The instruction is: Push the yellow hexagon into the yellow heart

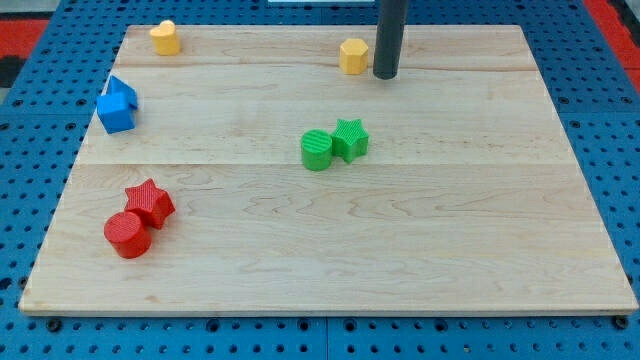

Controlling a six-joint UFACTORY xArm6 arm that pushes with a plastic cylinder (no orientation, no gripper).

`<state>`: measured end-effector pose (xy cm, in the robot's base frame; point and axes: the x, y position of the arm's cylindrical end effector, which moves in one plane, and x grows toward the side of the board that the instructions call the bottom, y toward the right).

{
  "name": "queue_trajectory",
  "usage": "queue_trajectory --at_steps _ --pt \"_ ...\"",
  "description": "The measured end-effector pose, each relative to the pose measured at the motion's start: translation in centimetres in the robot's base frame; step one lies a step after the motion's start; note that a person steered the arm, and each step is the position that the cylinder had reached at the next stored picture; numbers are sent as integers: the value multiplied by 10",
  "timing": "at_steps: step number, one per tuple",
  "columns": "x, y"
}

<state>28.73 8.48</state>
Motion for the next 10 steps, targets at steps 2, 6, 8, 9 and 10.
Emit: queue_trajectory --at_steps 2,6,8,9,10 --pt "-36 -65" --pt "-94 -157" --pt "-95 -183" --pt "-95 -209" --pt "-96 -221"
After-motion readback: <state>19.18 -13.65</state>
